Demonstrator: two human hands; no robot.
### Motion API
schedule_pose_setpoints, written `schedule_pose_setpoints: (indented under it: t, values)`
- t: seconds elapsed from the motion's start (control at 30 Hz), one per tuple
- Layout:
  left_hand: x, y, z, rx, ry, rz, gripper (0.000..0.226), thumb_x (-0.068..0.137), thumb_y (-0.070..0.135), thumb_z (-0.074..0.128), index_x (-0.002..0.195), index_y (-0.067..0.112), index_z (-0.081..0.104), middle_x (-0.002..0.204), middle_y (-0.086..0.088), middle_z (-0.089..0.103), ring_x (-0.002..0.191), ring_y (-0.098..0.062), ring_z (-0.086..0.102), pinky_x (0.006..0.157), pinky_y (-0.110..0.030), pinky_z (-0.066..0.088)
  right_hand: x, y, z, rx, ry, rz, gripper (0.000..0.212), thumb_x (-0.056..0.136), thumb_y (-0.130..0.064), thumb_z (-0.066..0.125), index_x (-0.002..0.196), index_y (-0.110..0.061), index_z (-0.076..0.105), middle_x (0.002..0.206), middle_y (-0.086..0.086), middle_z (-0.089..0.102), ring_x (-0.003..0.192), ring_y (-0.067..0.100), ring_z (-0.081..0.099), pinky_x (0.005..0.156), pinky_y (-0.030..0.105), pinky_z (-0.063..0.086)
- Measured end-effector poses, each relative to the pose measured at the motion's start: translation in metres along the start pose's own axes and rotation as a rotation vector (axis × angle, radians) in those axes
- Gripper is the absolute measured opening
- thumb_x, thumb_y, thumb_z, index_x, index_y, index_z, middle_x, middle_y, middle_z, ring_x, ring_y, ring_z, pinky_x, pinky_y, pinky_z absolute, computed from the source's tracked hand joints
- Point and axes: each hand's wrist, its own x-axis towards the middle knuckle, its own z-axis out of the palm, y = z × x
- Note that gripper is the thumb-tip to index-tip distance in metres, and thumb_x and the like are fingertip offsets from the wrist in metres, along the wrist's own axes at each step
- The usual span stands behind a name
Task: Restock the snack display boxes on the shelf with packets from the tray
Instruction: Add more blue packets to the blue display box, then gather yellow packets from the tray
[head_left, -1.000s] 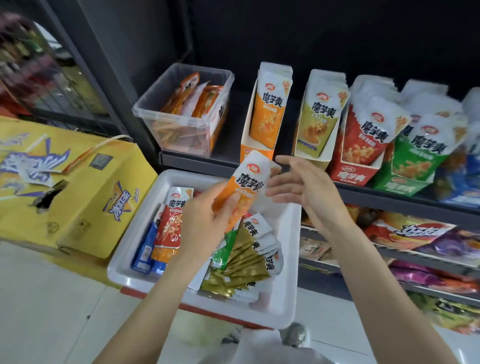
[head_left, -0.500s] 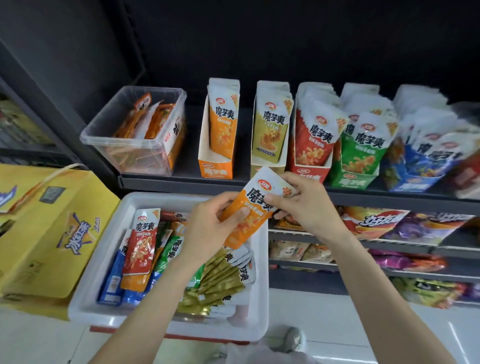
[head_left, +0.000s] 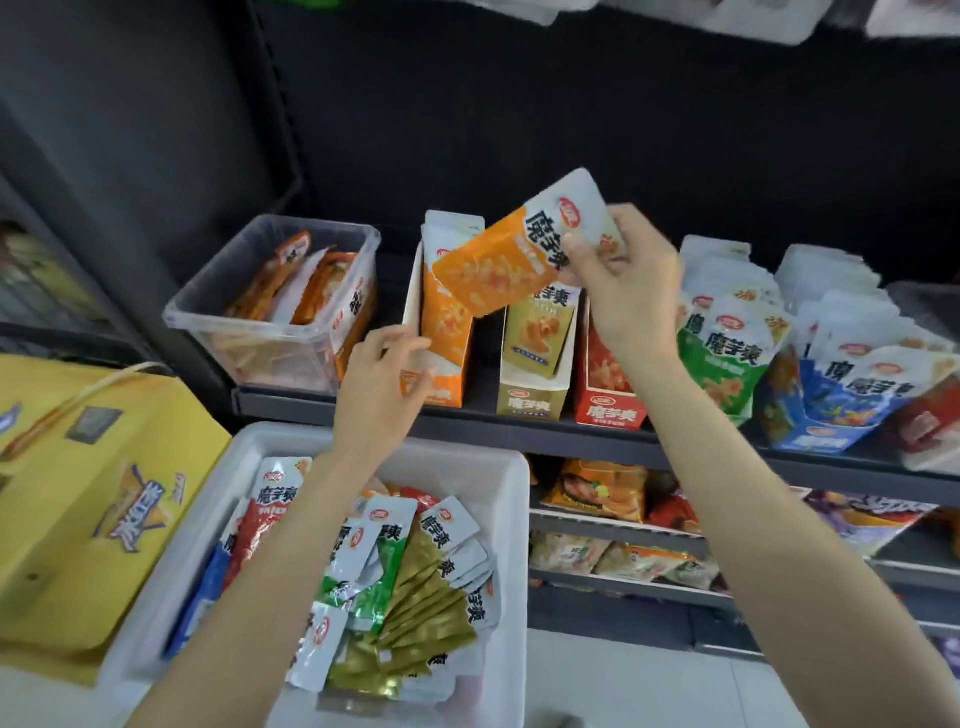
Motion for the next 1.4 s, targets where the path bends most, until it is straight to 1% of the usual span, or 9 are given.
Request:
schedule_pose_setpoints:
  t: [0.2, 0.33, 0.43, 0.6, 0.83, 1.03, 1.13, 1.23, 1.4]
  values:
    - [0.008, -0.009, -0.003, -0.005, -0.072, 0.014, 0.013, 0.082, 0.02, 0.071, 0.093, 0.013, 0.072, 0.126, -0.003, 0.052, 0.109, -0.014, 0.054, 0.081, -0.024, 0.049, 0.057, -0.001, 0.085, -0.54, -0.356, -0.243, 0.01, 0.09, -0.025, 0.059, 0.097, -0.017, 0.062, 0.082, -0.004, 0.056, 0.079, 0.018, 0.053, 0.07, 0.029, 0.034]
    - [0.007, -0.011, -0.002, 0.005, -0.083, -0.03, 0.015, 0.083, 0.027, 0.071, 0.084, 0.012, 0.072, 0.129, 0.0, 0.054, 0.105, -0.011, 0.058, 0.08, -0.02, 0.047, 0.068, 0.015, 0.12, -0.813, -0.55, -0.288, 0.022, 0.088, -0.024, 0.061, 0.108, -0.015, 0.065, 0.108, 0.01, 0.058, 0.105, 0.029, 0.052, 0.074, 0.034, 0.04]
    - [0.008, -0.012, -0.002, -0.011, -0.087, -0.036, 0.017, 0.082, 0.029, 0.072, 0.084, 0.012, 0.072, 0.129, 0.0, 0.054, 0.1, -0.009, 0.06, 0.079, -0.017, 0.044, 0.072, 0.027, 0.132, -0.91, -0.481, -0.315, 0.037, 0.085, -0.026, 0.068, 0.119, -0.016, 0.059, 0.123, 0.013, 0.045, 0.111, 0.028, 0.046, 0.082, 0.036, 0.046]
    - [0.009, -0.011, -0.001, -0.026, -0.082, -0.035, 0.014, 0.082, 0.026, 0.072, 0.087, 0.013, 0.072, 0.13, 0.0, 0.054, 0.098, -0.01, 0.061, 0.079, -0.017, 0.043, 0.064, 0.033, 0.131, -0.818, -0.313, -0.251, 0.054, 0.078, -0.024, 0.074, 0.123, -0.016, 0.045, 0.124, 0.011, 0.041, 0.109, 0.023, 0.049, 0.071, 0.026, 0.041]
    - [0.006, -0.01, 0.001, -0.08, -0.021, 0.014, 0.026, 0.08, 0.019, 0.074, 0.105, 0.015, 0.066, 0.126, -0.004, 0.054, 0.11, -0.018, 0.056, 0.087, -0.028, 0.05, 0.001, 0.017, 0.094, -0.468, -0.164, -0.244, 0.041, 0.079, -0.02, 0.073, 0.114, -0.015, 0.052, 0.113, 0.005, 0.049, 0.089, 0.01, 0.049, 0.059, 0.008, 0.032]
    - [-0.049, -0.015, -0.031, -0.301, 0.139, -0.069, 0.019, 0.09, 0.017, 0.062, 0.108, 0.012, 0.061, 0.105, 0.003, 0.062, 0.097, -0.003, 0.056, 0.084, -0.011, 0.041, -0.097, 0.009, 0.078, -0.21, -0.456, -0.169, 0.024, 0.082, -0.011, 0.068, 0.103, -0.016, 0.061, 0.089, -0.014, 0.049, 0.072, -0.01, 0.046, 0.065, 0.011, 0.037]
    - [-0.095, -0.044, -0.044, -0.243, -0.022, -0.258, 0.019, 0.087, 0.018, 0.065, 0.106, 0.017, 0.062, 0.096, 0.01, 0.064, 0.088, 0.003, 0.057, 0.077, -0.009, 0.042, -0.139, 0.032, 0.099, -0.294, -0.798, -0.092, 0.018, 0.084, -0.017, 0.065, 0.1, -0.022, 0.063, 0.091, -0.014, 0.054, 0.078, -0.001, 0.051, 0.074, 0.031, 0.047]
    - [-0.136, -0.077, -0.047, -0.003, -0.366, -0.295, 0.035, 0.081, 0.036, 0.07, 0.112, 0.023, 0.062, 0.103, 0.01, 0.065, 0.096, -0.012, 0.059, 0.081, -0.032, 0.05, -0.169, 0.052, 0.129, -0.426, -1.057, -0.09, 0.032, 0.086, -0.021, 0.062, 0.117, -0.025, 0.059, 0.12, -0.004, 0.057, 0.114, 0.021, 0.051, 0.096, 0.038, 0.041]
    - [-0.172, -0.089, -0.045, 0.184, -0.719, -0.348, 0.065, 0.08, 0.047, 0.068, 0.138, 0.029, 0.043, 0.139, 0.001, 0.044, 0.127, -0.023, 0.039, 0.099, -0.035, 0.038, -0.19, 0.073, 0.165, -0.655, -1.195, -0.295, 0.062, 0.083, 0.005, 0.052, 0.138, -0.023, 0.046, 0.147, 0.002, 0.04, 0.135, 0.026, 0.032, 0.104, 0.039, 0.033]
